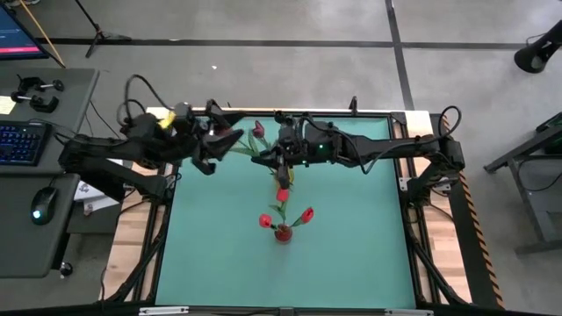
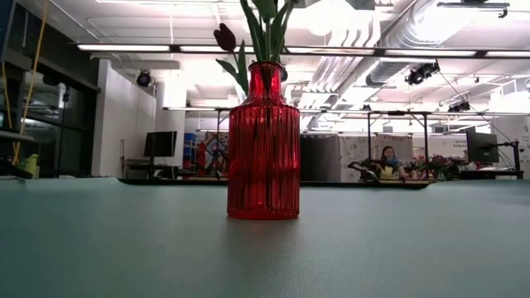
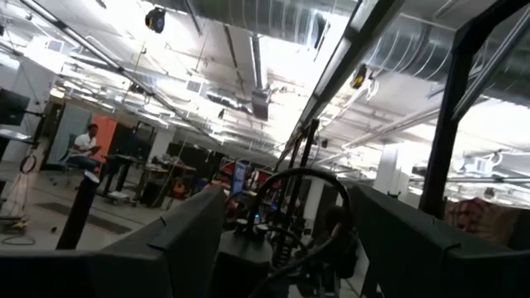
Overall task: Sort flowers into vase by color
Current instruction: Put the red flower into the yellow flower vase
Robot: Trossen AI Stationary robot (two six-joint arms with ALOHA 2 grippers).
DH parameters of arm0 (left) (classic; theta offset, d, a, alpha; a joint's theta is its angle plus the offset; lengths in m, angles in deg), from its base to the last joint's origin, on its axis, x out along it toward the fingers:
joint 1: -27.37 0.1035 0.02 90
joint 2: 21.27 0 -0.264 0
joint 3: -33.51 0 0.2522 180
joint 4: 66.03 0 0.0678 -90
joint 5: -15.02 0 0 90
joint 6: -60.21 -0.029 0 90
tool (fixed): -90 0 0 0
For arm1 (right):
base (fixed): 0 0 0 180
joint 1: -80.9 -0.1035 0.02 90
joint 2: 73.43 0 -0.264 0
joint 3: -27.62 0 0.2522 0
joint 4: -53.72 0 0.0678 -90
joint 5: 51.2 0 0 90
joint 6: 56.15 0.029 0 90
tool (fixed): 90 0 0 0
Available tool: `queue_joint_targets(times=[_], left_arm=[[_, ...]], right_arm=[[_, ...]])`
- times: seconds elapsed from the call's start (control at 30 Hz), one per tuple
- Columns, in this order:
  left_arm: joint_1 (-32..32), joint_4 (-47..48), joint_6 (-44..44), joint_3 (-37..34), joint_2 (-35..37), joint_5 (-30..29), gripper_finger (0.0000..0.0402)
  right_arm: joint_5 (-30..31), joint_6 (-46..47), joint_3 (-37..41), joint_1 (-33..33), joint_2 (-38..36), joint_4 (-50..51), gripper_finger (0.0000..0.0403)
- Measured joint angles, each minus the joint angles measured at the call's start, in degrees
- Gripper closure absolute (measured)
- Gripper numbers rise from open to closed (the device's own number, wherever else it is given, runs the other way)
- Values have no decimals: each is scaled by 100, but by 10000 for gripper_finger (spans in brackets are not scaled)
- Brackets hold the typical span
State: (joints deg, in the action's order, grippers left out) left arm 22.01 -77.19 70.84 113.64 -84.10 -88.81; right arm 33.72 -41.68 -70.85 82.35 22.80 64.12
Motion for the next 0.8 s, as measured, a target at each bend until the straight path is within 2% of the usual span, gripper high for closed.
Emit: queue_joint_targets(times=[0.33,0.5,0.67,0.8], left_arm=[[2,1013,-4,-11,702,20,149],[2,1306,-418,-11,897,-205,149],[14,1107,-1035,44,1280,-810,149],[11,959,-1262,15,1389,-847,149]], right_arm=[[58,-148,-8,32,-2,-218,402],[52,-149,-8,103,-6,-238,402],[-7,-187,40,115,9,161,402],[-5,-264,25,125,-44,134,403]])
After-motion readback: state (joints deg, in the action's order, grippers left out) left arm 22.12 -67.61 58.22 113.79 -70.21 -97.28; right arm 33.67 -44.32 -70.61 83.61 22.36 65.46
